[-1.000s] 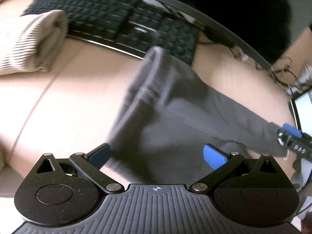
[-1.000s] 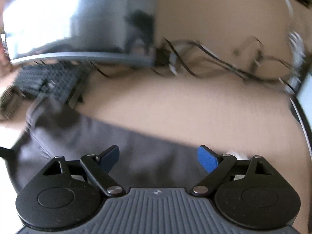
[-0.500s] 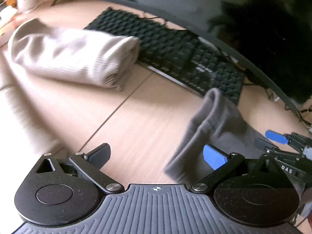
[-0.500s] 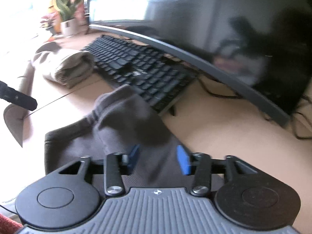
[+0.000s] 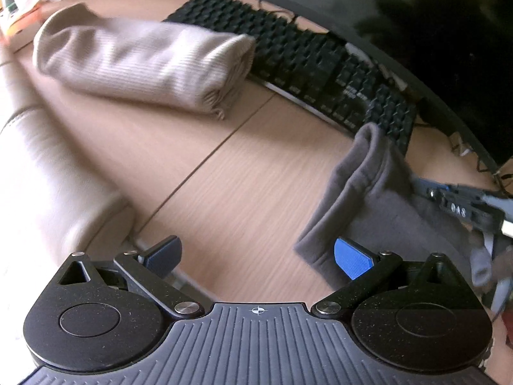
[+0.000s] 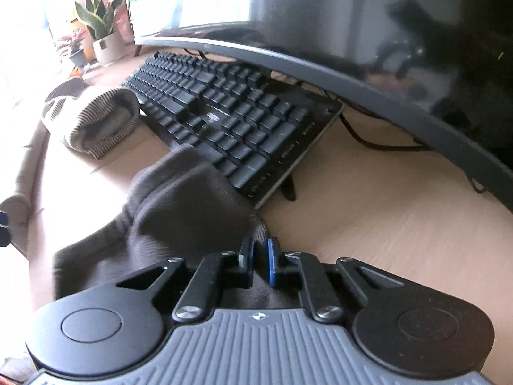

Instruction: Fold clothes

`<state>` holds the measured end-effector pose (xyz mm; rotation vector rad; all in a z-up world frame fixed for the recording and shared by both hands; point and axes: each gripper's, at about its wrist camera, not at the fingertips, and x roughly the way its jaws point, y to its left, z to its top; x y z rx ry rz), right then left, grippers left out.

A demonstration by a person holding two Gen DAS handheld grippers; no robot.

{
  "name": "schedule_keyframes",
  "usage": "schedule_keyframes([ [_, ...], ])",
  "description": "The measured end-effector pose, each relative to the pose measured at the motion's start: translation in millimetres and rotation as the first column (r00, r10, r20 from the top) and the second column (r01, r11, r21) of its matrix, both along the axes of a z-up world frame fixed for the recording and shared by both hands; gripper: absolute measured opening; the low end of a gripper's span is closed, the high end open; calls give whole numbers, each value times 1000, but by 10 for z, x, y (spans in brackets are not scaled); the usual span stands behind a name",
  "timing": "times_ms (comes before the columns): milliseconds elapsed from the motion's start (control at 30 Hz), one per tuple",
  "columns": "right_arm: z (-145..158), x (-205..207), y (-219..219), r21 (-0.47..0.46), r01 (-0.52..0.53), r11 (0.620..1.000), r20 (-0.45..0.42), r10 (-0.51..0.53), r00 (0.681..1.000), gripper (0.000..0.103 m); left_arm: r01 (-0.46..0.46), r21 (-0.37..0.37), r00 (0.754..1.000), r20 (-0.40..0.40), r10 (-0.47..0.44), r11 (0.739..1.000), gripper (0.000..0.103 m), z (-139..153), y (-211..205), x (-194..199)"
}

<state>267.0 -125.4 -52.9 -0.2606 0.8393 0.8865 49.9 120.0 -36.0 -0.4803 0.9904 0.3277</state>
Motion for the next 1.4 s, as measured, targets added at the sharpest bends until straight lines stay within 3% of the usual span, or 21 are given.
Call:
schedule_keyframes([
  [133, 304, -542, -205, 77, 16, 997, -29, -14, 999, 5, 72, -10, 995, 75, -71, 997, 103, 165, -64, 241],
  [267, 211, -1182, -235, 91, -33, 995, -110, 43, 993, 6, 182, -25, 974, 143, -177, 983, 103, 310, -206, 559],
  [367, 67, -1528, -207, 68, -36, 997, -136, 45, 990, 7, 306, -25, 939, 171, -298, 952, 103, 372, -403, 721],
  [467, 151, -1548, -442, 57, 95, 994, -107, -89, 990, 8, 429, -25, 891, 175, -419, 903, 103, 329, -671, 760],
  [533, 258, -1398, -740, 53, 255, 965, -80, -251, 965, 11, 493, -40, 862, 161, -481, 869, 103, 222, -819, 736],
  [600, 315, -1177, -1088, 42, 449, 893, -55, -446, 893, 27, 522, -56, 849, 133, -512, 851, 103, 81, -920, 705],
  [633, 315, -1038, -1291, 43, 552, 833, -56, -550, 833, 45, 530, -62, 845, 119, -521, 846, 103, 14, -960, 689],
  [667, 293, -899, -1474, 46, 635, 771, -73, -632, 772, 49, 534, -69, 844, 104, -526, 843, 103, -48, -987, 673],
  [700, 266, -763, -1645, 47, 706, 706, -93, -701, 707, 49, 530, -74, 847, 88, -524, 845, 103, -103, -988, 658],
  [800, 181, -435, -1966, 51, 823, 565, -147, -811, 566, 48, 506, -96, 863, 55, -503, 857, 103, -238, -936, 660],
  [933, 33, -55, -1957, 6, 881, 473, -90, -877, 471, 53, 489, -102, 872, 40, -488, 866, 103, -291, -894, 701],
  [1067, -187, 100, -1835, -50, 873, 486, -56, -874, 483, 54, 488, -90, 873, 33, -487, 868, 103, -293, -892, 713],
  [1167, -286, 78, -1747, -83, 848, 523, -8, -851, 525, 56, 494, -83, 869, 33, -493, 866, 103, -307, -890, 703],
  [1200, -300, 82, -1723, -90, 840, 535, 12, -843, 538, 53, 497, -80, 867, 31, -497, 864, 103, -306, -896, 706],
  [1267, -306, 95, -1703, -98, 825, 557, 35, -826, 562, 32, 503, -74, 864, 26, -502, 861, 103, -303, -909, 716],
  [1333, -291, 102, -1731, -89, 814, 575, 22, -815, 578, 23, 504, -75, 864, 23, -503, 861, 103, -306, -910, 731],
  [1400, -213, 46, -1776, -65, 815, 575, 19, -816, 577, 20, 506, -76, 862, 22, -506, 859, 103, -305, -904, 741],
])
